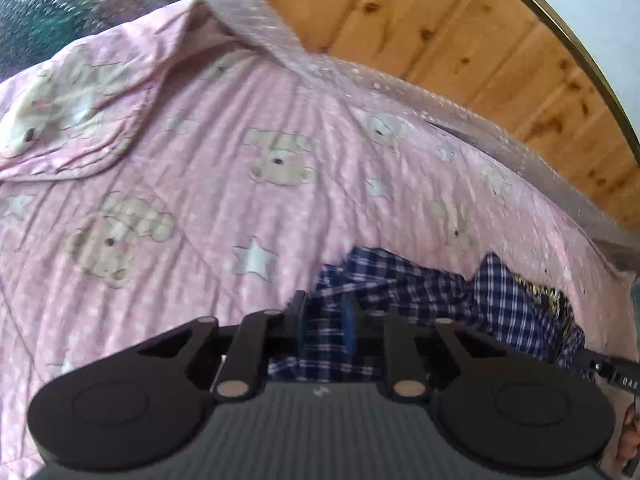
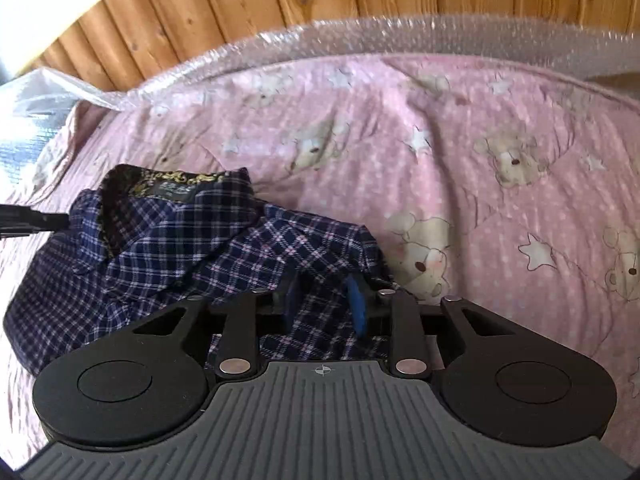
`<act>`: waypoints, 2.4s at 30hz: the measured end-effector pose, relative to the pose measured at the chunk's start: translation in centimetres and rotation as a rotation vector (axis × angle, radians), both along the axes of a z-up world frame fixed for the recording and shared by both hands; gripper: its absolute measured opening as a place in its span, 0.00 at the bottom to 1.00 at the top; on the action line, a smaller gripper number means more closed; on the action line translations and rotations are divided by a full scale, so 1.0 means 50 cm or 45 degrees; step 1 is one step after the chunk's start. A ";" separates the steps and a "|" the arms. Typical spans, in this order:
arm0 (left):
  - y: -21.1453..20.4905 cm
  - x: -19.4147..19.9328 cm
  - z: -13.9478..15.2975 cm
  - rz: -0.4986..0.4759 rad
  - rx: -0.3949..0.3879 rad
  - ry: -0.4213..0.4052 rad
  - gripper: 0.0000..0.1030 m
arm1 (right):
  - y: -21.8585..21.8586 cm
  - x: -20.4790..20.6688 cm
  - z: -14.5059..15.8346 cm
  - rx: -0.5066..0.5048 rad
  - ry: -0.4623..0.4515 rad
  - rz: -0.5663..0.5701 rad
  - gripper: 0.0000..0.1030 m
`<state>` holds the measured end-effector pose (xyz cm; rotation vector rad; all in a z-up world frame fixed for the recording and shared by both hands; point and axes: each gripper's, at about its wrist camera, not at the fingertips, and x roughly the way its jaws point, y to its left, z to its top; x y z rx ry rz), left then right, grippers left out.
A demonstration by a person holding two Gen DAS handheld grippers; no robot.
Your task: Fold clothes
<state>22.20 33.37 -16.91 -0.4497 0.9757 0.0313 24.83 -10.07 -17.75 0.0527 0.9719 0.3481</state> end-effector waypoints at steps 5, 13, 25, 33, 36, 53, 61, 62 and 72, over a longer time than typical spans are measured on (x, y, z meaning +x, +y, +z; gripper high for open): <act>-0.039 -0.085 0.061 -0.186 -0.031 -0.089 0.39 | -0.018 -0.092 0.086 0.073 -0.116 -0.019 0.42; -0.119 -0.106 0.004 -0.250 0.239 0.098 0.46 | -0.013 -0.225 -0.025 -0.002 -0.132 0.070 0.57; -0.124 -0.152 0.028 -0.194 0.327 0.169 0.46 | -0.047 -0.288 -0.016 -0.187 -0.057 -0.138 0.78; -0.141 -0.184 0.028 -0.229 0.345 0.157 0.48 | 0.068 -0.311 0.029 -0.189 -0.214 0.079 0.74; -0.132 -0.185 0.003 -0.210 0.353 0.175 0.64 | 0.067 -0.290 -0.030 -0.264 -0.096 0.109 0.72; -0.234 -0.335 0.219 -0.362 0.217 -0.124 1.00 | 0.070 -0.442 0.171 -0.017 -0.057 -0.276 0.92; -0.292 -0.372 0.256 -0.448 0.237 -0.152 1.00 | 0.130 -0.492 0.229 -0.111 -0.119 -0.318 0.95; -0.295 -0.376 0.257 -0.453 0.243 -0.147 1.00 | 0.130 -0.497 0.231 -0.107 -0.120 -0.321 0.95; -0.315 -0.410 0.280 -0.345 0.351 -0.131 1.00 | 0.131 -0.499 0.226 -0.080 -0.118 -0.277 0.96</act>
